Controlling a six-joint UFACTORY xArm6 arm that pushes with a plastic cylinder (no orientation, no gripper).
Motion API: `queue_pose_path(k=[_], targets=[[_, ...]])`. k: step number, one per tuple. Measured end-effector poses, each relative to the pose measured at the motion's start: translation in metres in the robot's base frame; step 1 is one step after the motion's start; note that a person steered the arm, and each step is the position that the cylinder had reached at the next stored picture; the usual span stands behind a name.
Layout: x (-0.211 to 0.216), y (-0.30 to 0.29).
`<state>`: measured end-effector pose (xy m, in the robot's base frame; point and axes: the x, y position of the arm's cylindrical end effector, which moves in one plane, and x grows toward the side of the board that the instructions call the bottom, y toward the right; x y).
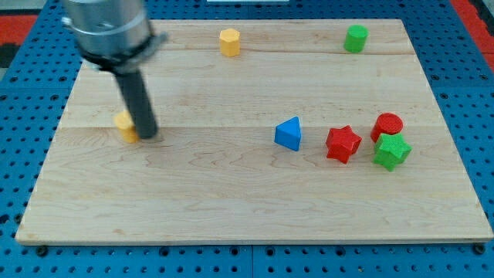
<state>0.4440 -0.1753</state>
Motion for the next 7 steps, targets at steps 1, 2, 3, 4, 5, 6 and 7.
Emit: queue_pose_path(k=[1, 2, 3, 4, 5, 6, 7], targets=[[-0.016, -0.029], [-0.016, -0.014], [-0.016, 0.005], [-0.016, 0.007], [-0.016, 0.007], [-0.035, 0.051], [-0.048, 0.148]])
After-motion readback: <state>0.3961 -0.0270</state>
